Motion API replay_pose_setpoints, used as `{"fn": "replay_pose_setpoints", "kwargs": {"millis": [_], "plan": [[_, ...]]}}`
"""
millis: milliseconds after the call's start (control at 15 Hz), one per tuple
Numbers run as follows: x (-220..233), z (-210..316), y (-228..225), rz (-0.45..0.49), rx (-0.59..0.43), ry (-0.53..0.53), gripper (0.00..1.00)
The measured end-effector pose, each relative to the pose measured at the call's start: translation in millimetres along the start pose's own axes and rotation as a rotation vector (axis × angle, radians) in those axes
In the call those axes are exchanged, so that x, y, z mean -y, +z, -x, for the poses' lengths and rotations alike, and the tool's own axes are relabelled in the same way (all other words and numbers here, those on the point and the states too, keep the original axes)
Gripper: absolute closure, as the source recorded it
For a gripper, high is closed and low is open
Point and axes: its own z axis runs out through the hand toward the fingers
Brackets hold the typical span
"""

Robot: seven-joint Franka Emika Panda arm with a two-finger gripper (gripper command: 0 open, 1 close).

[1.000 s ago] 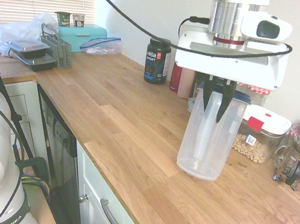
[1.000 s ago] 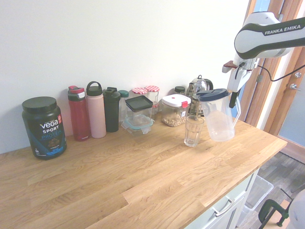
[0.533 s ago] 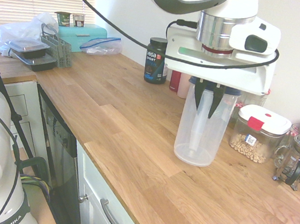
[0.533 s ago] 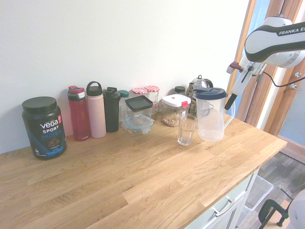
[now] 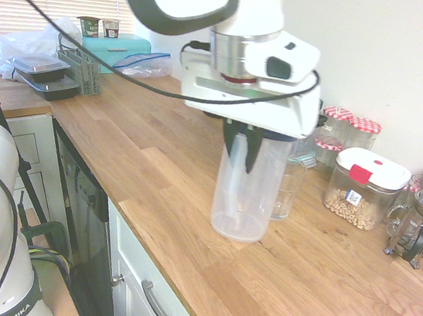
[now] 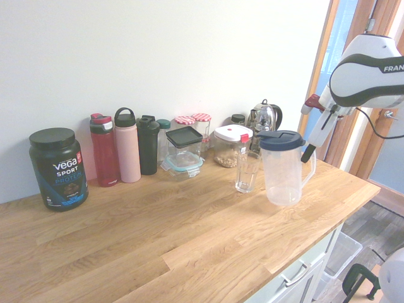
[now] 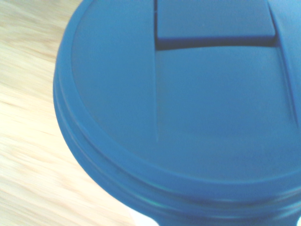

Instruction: Pour me some water

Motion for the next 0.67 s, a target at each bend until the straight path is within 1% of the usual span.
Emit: {"fn": "replay_pose_setpoints", "kwargs": {"millis": [200, 333, 467, 667], "plan": [[59, 52, -27, -0.031, -0.046, 0.093, 1.0], [97, 86, -30, -0.071, -0.067, 0.149, 1.0], [144, 106, -23, -0.103, -0.105, 0.179, 1.0], [206, 110, 7, -0.138, -0.171, 0.209, 1.0]]}}
